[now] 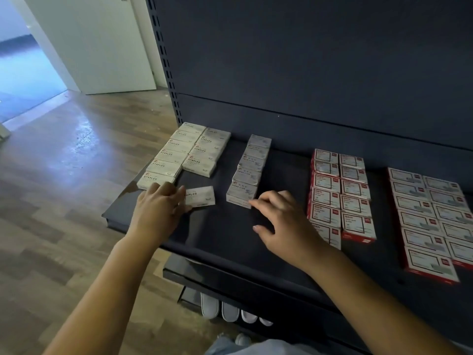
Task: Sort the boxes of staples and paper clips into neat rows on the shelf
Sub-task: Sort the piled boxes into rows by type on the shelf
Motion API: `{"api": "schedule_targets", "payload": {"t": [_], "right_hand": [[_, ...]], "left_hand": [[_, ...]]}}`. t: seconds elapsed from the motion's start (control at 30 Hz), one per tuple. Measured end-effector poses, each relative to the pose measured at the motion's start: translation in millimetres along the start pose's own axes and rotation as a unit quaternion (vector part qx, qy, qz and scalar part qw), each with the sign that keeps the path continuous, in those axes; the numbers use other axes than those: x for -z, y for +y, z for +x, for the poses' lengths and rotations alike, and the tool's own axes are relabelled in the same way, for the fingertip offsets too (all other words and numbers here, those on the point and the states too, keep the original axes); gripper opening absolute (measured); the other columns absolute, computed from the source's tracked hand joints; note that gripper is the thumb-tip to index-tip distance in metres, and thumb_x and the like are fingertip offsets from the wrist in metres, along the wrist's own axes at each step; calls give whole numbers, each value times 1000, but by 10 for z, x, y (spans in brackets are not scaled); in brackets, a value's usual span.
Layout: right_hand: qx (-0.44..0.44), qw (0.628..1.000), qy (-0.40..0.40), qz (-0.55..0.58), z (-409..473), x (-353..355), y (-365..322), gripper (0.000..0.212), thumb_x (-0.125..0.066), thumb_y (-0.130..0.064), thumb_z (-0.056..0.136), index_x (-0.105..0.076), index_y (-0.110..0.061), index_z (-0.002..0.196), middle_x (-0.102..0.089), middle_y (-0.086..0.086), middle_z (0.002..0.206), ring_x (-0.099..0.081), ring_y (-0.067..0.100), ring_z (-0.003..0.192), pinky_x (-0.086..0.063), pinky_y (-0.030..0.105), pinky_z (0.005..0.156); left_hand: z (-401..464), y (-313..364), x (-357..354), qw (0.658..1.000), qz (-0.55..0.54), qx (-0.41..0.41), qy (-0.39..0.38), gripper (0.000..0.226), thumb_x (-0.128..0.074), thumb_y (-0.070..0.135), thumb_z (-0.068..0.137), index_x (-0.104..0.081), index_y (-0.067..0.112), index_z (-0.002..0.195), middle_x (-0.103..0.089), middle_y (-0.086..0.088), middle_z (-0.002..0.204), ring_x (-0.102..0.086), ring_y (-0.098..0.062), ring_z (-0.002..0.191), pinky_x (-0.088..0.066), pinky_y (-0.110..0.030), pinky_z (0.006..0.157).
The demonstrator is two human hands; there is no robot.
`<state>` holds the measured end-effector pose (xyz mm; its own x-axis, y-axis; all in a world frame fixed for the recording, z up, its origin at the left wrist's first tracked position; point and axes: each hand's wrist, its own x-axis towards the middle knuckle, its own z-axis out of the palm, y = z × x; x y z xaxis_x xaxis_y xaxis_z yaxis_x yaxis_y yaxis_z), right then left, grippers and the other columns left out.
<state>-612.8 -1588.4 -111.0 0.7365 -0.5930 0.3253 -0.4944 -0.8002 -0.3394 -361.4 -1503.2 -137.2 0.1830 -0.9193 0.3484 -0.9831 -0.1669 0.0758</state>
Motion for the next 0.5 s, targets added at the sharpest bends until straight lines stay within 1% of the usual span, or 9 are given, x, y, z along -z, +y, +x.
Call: {"api": "schedule_targets", "payload": {"t": [0.07, 0.17, 0.27, 0.3, 0.37, 0.4, 0.43, 0.5], "right_hand": [[-6, 1000, -4, 6, 1, -11, 30, 44, -69, -17, 71, -63, -5, 113, -59, 6, 101, -54, 30, 97, -50, 49, 81], [-13, 1000, -12, 12, 15, -23, 59, 44, -69, -17, 72, -63, -6, 114, -59, 5, 103, -52, 29, 100, -48, 49, 84], [-16, 1000, -6, 14, 31, -25, 80, 44, -69, -17, 71, -63, -6, 113, -59, 4, 101, -53, 29, 99, -48, 46, 84], [-16, 1000, -2, 13, 33, -27, 88, 44, -70, -16, 70, -64, -6, 112, -59, 4, 101, -53, 29, 98, -49, 46, 84], [-19, 1000, 5, 14, 38, -36, 101, 43, -70, -16, 69, -65, -7, 112, -60, 4, 100, -54, 28, 97, -49, 44, 84], [-20, 1000, 9, 15, 38, -38, 108, 43, -68, -17, 70, -65, -7, 111, -60, 4, 99, -54, 28, 97, -49, 44, 83], [-21, 1000, 12, 15, 37, -42, 115, 43, -67, -18, 70, -65, -7, 111, -60, 4, 99, -55, 29, 96, -49, 44, 82], [-22, 999, 15, 18, 31, -55, 132, 43, -66, -18, 70, -65, -7, 111, -60, 4, 99, -55, 29, 96, -50, 45, 81]], "left_hand": [[56, 53, 3, 999, 30, 8, 13, 39, -88, 9, 55, -73, 5, 91, -63, -16, 80, -58, -40, 68, -47, -46, 56], [155, 85, -18, 997, 51, 36, 45, 31, -85, 4, 55, -71, 5, 83, -61, -14, 80, -54, -38, 73, -45, -46, 61], [227, 74, -80, 994, 68, 69, 52, 31, -80, -2, 54, -69, 7, 82, -61, -13, 89, -43, -35, 90, -40, -48, 70], [243, 65, -90, 993, 73, 78, 44, 33, -79, -3, 54, -70, 7, 84, -62, -14, 95, -42, -37, 99, -38, -50, 75], [275, 22, -111, 994, 62, 87, 28, 35, -76, -6, 58, -71, 7, 90, -64, -18, 106, -44, -48, 113, -34, -54, 83], [290, 0, -116, 995, 49, 86, 24, 36, -73, -8, 61, -72, 7, 94, -65, -20, 108, -45, -51, 115, -33, -56, 86], [303, -20, -122, 996, 35, 81, 22, 37, -71, -10, 63, -72, 6, 96, -66, -19, 108, -48, -50, 114, -34, -57, 87], [320, -44, -131, 997, 6, 74, 26, 37, -68, -11, 65, -71, 6, 97, -68, -15, 103, -58, -41, 104, -41, -55, 82]]}}
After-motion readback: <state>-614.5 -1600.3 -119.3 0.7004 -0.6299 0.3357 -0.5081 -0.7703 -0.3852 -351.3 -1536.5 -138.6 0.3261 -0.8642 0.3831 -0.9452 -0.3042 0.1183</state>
